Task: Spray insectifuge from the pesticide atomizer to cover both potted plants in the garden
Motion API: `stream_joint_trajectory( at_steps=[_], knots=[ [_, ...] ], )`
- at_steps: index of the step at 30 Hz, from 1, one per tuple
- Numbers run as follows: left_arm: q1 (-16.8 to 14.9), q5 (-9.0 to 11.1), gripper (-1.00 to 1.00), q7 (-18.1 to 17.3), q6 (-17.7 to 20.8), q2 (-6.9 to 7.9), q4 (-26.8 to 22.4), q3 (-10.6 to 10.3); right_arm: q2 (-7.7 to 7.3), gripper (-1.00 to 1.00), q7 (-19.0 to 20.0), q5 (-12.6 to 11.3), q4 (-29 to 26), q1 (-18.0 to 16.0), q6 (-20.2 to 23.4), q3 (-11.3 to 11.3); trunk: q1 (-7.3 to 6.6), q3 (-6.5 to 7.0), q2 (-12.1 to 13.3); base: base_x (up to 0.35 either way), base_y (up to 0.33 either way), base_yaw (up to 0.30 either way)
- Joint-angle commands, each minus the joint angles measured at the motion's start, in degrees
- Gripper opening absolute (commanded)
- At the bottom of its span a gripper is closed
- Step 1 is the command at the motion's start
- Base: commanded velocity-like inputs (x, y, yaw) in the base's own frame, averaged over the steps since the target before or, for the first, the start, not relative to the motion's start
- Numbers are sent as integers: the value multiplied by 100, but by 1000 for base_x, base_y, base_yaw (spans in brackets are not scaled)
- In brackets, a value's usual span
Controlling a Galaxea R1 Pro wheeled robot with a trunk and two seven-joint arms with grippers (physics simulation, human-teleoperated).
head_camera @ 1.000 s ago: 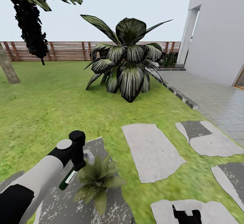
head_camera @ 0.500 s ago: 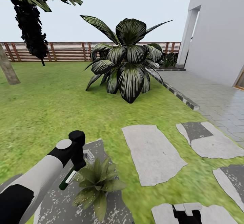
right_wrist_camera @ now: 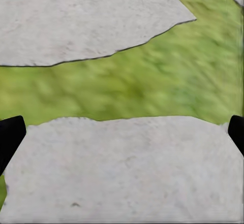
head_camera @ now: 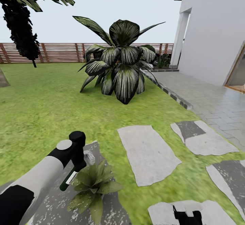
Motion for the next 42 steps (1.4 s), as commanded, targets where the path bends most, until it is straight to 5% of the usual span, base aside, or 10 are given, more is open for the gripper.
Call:
stream_joint_trajectory(
  at_steps=[1,16,20,23,28,31,33,42],
  knots=[
    [-3,-40,-100,-54,57,7,-10,-23,5,100,-31,59,7,-5,-14,-21,-1,-3,-2,-102,16,-176],
    [8,-84,-100,-54,42,5,9,-27,8,100,-31,59,7,-4,-14,-21,-1,1,-2,-120,101,-17],
    [15,-62,-100,-54,-476,199,44,22,8,100,-31,59,7,-5,-14,-21,-1,1,-2,0,1,0],
    [15,-49,-100,-54,-541,211,51,31,8,100,-31,59,7,-4,-14,-21,-1,1,-2,0,0,0],
    [15,-40,-100,-54,-563,138,46,5,8,100,-31,59,7,-4,-14,-21,-1,1,-2,0,0,0],
    [15,-99,-100,-54,-585,-250,49,0,8,100,-31,59,7,-4,-14,-21,-1,1,-2,0,0,0],
    [15,-107,-100,-54,-586,-316,50,-3,8,100,-31,59,7,-4,-14,-21,-1,1,-2,0,0,0],
    [240,-103,-100,-54,-617,-253,60,8,8,100,-31,59,7,-4,-14,-21,-1,1,-2,0,0,0]
  ],
)
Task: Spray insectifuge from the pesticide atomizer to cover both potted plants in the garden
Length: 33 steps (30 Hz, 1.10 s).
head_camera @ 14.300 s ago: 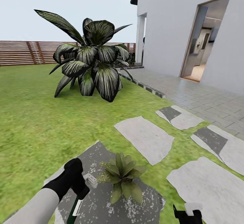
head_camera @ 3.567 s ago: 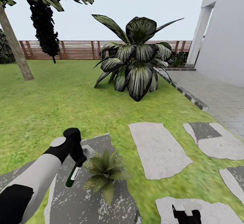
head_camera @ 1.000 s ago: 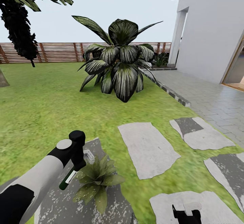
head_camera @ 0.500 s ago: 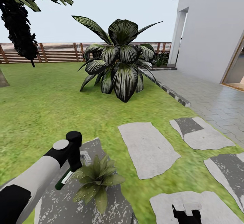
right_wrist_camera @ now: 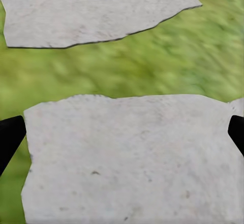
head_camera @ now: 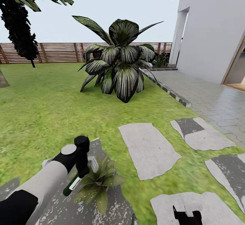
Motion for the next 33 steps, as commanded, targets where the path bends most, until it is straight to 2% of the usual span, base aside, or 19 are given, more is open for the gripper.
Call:
stream_joint_trajectory(
  at_steps=[1,6,17,20,22,24,28,33],
  knots=[
    [23,-37,-100,-51,54,31,-8,-26,1,100,-28,60,5,-4,-14,-21,-1,-5,-2,0,0,0],
    [149,-35,-100,-51,59,187,-8,-9,1,100,-30,60,5,-4,-14,-21,-1,-5,-2,0,0,0],
    [22,-34,-100,-51,118,120,-90,-3,1,100,-26,60,5,-4,-14,-21,-1,-5,-2,0,0,0],
    [-43,-29,-100,-51,128,139,-95,75,1,100,-28,60,5,-4,-14,-21,-1,-5,-2,0,0,0],
    [-39,-31,-100,-51,127,175,-90,143,1,100,-28,60,5,-4,-14,-21,-1,-5,-2,0,0,0],
    [-9,-32,-100,-51,120,281,-82,258,1,100,-27,60,5,-4,-14,-21,-1,-5,-2,0,0,0],
    [1,-22,-100,-51,110,504,-82,319,1,100,-26,60,5,-4,-14,-21,-1,-5,-2,0,0,0],
    [38,22,-100,-51,117,560,-82,342,1,100,-24,60,5,-4,-14,-21,-1,-5,-2,0,0,0]
  ],
)
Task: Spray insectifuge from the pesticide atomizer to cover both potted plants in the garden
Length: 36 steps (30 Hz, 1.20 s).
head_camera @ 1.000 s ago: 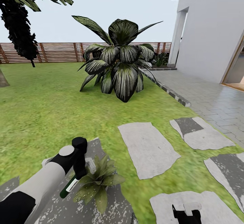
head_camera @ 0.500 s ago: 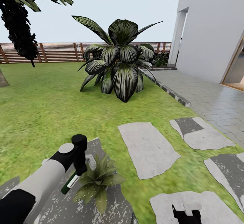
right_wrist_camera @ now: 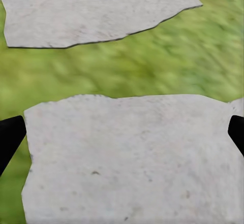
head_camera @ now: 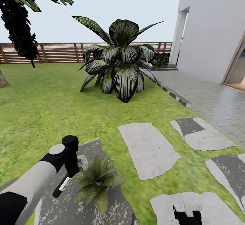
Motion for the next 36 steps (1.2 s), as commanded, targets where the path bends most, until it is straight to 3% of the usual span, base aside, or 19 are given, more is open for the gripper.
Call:
stream_joint_trajectory(
  at_steps=[1,4,5,8,15,18,21,23,27,28,30,33,36],
  knots=[
    [44,-26,-100,-52,58,62,0,-20,1,100,-32,60,5,-4,-14,-21,-1,-5,-2,0,0,0],
    [100,51,-100,-52,47,279,9,20,1,100,-33,60,5,-4,-14,-21,-1,-5,-2,0,0,0],
    [117,192,-100,-52,27,396,24,159,1,100,-35,60,5,-4,-14,-21,-1,-5,-2,0,0,0],
    [208,416,-100,-52,7,487,35,379,1,100,-35,60,5,-4,-14,-21,-1,-5,-2,0,0,0],
    [539,496,-100,167,-9,466,19,441,1,100,-37,60,5,-4,-14,-21,-1,-5,-2,0,0,0],
    [704,504,-100,552,-5,392,40,447,1,100,-34,60,5,-4,-14,-21,-1,-5,-2,0,0,0],
    [1098,513,-100,1143,-4,362,56,463,1,100,-36,60,5,-4,-14,-21,-1,-5,-2,0,0,0],
    [1364,652,-100,1510,-4,350,52,465,1,100,-38,60,5,-4,-14,-21,-1,-5,-2,0,0,7],
    [1612,1761,-100,2366,-10,358,52,467,1,100,-39,60,5,-4,-14,-21,-1,-5,-2,0,0,96],
    [1634,2202,-100,2692,-11,364,58,467,1,100,-39,60,5,-4,-14,-21,-1,-5,-2,0,0,195],
    [1663,2861,-100,3278,-12,362,109,467,1,100,-39,60,5,-4,-14,-21,-1,-5,-2,0,0,226],
    [1719,3429,-100,3928,-21,335,322,455,1,100,-39,60,5,-4,-14,-21,-1,-5,-2,0,0,105],
    [1735,3600,-100,4270,-14,346,389,465,1,100,-39,60,5,-4,-14,-21,-1,-5,-2,-13,-2,18]
  ],
)
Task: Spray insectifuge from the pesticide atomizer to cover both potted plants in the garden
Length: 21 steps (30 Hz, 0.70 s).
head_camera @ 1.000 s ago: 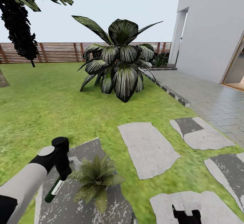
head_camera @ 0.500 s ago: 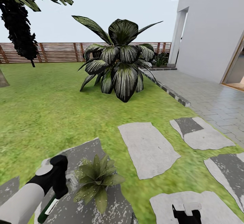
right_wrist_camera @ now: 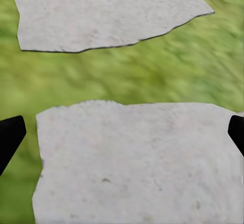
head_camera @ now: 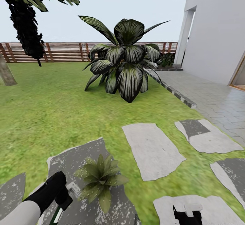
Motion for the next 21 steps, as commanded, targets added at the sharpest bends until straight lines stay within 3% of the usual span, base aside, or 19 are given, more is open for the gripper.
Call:
stream_joint_trajectory(
  at_steps=[1,7,16,18,21],
  knots=[
    [-1,-46,-100,-35,5,0,0,-22,1,100,-31,60,5,-3,-14,-21,-2,-6,-2,-99,-44,5],
    [7,-26,-100,2,9,-211,8,-17,1,100,-34,60,5,-3,-14,-21,-2,-6,-2,-240,-143,1],
    [3,-26,-100,10,23,-236,-32,38,1,100,-24,59,5,-3,-14,-21,-2,-6,-2,-271,-171,4],
    [0,-28,-100,10,28,-242,-44,236,1,100,-23,60,5,-3,-14,-21,-2,-6,-2,-196,-207,122],
    [-1,-34,-100,10,20,-254,-58,728,1,100,-22,59,5,-3,-14,-21,-2,-6,-2,-17,-242,239]
  ],
)
